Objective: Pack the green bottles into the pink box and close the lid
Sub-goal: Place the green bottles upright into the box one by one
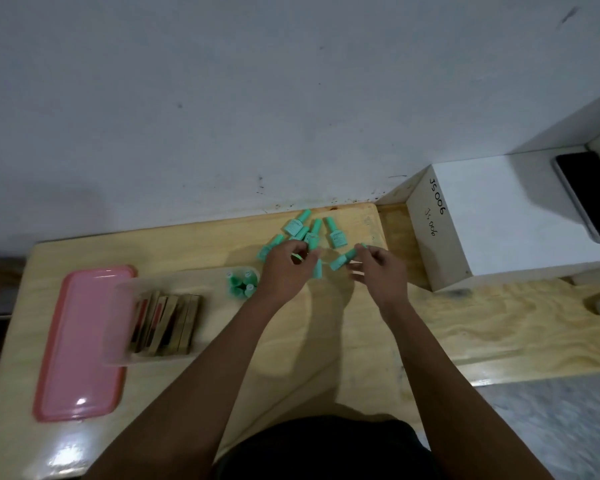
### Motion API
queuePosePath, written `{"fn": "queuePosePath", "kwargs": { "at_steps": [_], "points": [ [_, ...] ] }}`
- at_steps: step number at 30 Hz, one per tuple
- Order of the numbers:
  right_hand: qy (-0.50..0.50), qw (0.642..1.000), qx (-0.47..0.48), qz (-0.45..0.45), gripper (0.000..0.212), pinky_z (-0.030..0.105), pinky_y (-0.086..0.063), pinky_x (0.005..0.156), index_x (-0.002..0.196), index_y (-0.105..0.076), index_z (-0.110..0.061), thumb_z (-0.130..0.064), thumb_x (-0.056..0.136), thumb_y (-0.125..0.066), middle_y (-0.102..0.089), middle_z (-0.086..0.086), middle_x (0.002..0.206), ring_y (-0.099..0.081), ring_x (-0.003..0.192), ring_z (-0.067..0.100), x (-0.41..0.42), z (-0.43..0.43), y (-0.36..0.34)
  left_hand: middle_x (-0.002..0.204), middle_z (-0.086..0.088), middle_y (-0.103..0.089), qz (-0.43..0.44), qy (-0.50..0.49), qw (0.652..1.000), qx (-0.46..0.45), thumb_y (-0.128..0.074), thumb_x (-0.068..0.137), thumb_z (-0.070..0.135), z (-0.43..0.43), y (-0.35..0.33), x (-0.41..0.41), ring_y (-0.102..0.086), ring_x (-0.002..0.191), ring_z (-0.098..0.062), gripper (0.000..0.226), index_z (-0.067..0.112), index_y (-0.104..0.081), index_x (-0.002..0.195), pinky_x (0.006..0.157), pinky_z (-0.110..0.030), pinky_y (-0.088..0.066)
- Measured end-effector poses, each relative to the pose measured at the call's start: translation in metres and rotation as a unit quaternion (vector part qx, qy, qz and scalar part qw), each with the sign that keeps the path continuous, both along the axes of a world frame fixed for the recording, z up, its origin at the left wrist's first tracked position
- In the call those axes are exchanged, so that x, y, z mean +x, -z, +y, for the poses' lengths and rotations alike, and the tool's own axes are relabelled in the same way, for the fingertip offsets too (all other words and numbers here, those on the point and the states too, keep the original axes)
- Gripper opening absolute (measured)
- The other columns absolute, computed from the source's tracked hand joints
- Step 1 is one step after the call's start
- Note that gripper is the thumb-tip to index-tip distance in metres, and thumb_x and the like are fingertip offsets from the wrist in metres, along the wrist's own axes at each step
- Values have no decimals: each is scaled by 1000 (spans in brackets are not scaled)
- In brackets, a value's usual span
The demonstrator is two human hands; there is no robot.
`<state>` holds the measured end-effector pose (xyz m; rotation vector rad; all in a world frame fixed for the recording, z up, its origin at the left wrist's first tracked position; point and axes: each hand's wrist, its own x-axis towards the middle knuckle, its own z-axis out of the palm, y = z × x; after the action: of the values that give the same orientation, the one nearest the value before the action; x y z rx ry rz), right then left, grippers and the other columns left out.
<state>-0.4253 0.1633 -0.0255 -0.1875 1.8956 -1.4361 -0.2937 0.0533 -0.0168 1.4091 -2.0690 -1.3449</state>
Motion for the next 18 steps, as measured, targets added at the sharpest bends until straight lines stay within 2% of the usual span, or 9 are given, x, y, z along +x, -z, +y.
{"fn": "queuePosePath", "kwargs": {
  "at_steps": [4, 8, 11, 13, 16, 18],
  "points": [
    [-47, 997, -7, 62, 17, 33, -61, 67, 94, -69, -12, -27, 95, -62, -74, 6, 87, -72, 74, 13, 30, -6, -18, 76, 7, -65, 25, -21, 999, -23, -68, 84, 33, -7, -20, 41, -59, 60, -5, 17, 16, -68, 85, 53, -15, -42],
    [-91, 990, -11, 106, 21, 34, -61, 67, 95, -70, -8, -28, 94, -62, -72, 3, 84, -71, 72, 13, 63, -9, -31, 74, 10, -62, 55, -55, 997, -27, -68, 86, 29, -14, -37, 89, -59, 58, -6, 12, 19, -65, 81, 53, -19, -46],
    [-114, 986, -27, 119, 17, 32, -59, 64, 98, -68, -9, -25, 94, -63, -72, 5, 84, -69, 67, 9, 92, -9, -34, 75, 10, -62, 57, -79, 995, -33, -67, 87, 28, -17, -42, 124, -55, 54, 3, 14, 15, -66, 83, 48, -8, -39],
    [-133, 983, -23, 128, 14, 30, -55, 63, 98, -66, -11, -25, 93, -65, -72, 4, 83, -69, 65, 8, 110, -11, -30, 75, 11, -61, 47, -97, 993, -39, -66, 87, 30, -19, -42, 144, -54, 55, 2, 15, 15, -65, 83, 49, -7, -39],
    [-166, 971, 11, 172, 16, 33, -57, 68, 95, -65, -20, -34, 88, -68, -72, -4, 84, -69, 70, 9, 133, -16, -22, 74, 12, -60, 32, -115, 992, -46, -67, 86, 31, -20, -37, 164, -55, 55, 0, 15, 18, -64, 80, 49, -7, -39],
    [-202, 948, 68, 236, 16, 30, -55, 67, 91, -64, -27, -42, 86, -67, -70, -13, 83, -66, 71, 1, 144, -20, -20, 73, 13, -60, 30, -120, 991, -51, -68, 86, 31, -19, -32, 172, -55, 56, -2, 14, 20, -62, 78, 49, -8, -39]
  ]
}}
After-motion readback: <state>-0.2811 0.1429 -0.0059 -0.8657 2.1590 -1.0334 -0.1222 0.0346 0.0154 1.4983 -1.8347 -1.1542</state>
